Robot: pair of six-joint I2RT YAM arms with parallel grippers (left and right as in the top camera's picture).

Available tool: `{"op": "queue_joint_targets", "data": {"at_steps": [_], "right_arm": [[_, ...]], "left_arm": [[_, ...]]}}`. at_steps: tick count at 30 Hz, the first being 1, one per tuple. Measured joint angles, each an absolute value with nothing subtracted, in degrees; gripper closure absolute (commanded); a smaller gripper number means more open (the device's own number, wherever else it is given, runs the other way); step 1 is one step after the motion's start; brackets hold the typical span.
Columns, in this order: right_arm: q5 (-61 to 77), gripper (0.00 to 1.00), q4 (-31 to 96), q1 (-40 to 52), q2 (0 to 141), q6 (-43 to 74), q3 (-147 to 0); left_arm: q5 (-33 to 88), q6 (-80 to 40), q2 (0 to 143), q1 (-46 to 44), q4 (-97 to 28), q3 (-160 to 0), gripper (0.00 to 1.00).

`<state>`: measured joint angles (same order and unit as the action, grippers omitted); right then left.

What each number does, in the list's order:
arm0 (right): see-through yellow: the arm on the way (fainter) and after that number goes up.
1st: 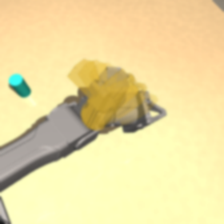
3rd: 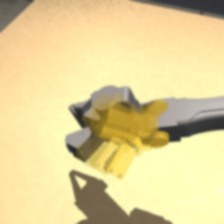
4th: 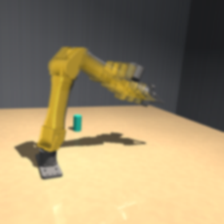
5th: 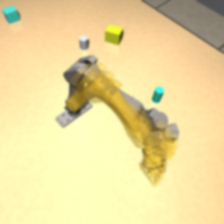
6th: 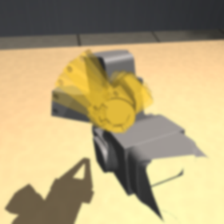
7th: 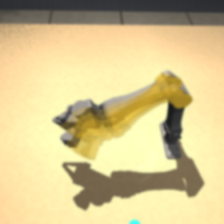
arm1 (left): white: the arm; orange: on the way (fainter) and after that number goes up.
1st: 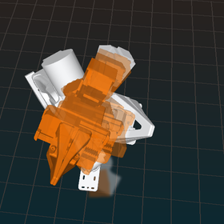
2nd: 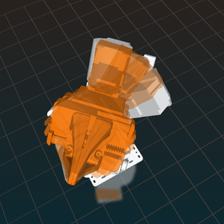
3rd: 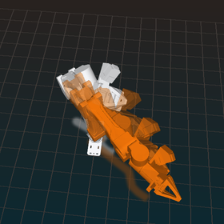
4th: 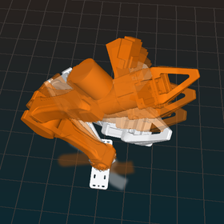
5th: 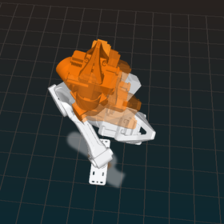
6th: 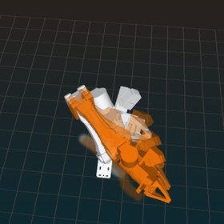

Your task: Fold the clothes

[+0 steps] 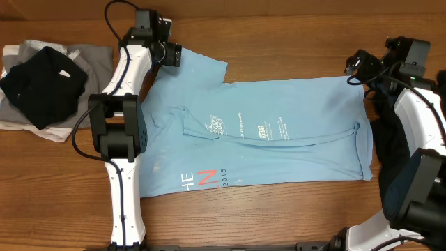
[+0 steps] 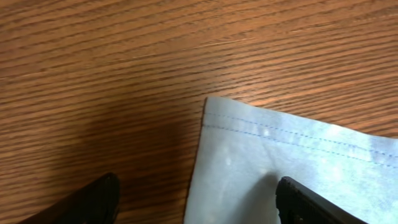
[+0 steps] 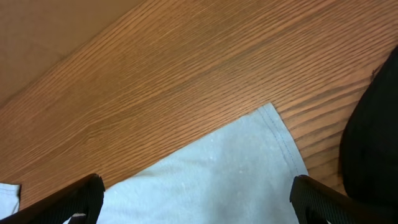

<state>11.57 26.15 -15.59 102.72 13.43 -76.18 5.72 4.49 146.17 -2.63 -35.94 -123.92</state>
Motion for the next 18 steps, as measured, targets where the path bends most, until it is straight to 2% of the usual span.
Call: {"op": "queue_joint_targets", "data": {"at_steps": [4,16,18], "right_arm": [[11.55,0.00,26.13,-15.59,102.72,13.43,-76.18],[11.14,0.00,26.13,-15.59,102.72,13.45,-76.18],[10.85,0.00,26.13,-15.59,102.72,13.47,-76.18]], "left_arm": [[6.00,4.51,146.17,-2.92,-35.94,-123.92,0.22],[6.44,4.69,147.13,-3.03,-36.25,-124.70,0.21],[6.44,4.69,147.24,-3.03,-36.36,-124.90,0.27]]}}
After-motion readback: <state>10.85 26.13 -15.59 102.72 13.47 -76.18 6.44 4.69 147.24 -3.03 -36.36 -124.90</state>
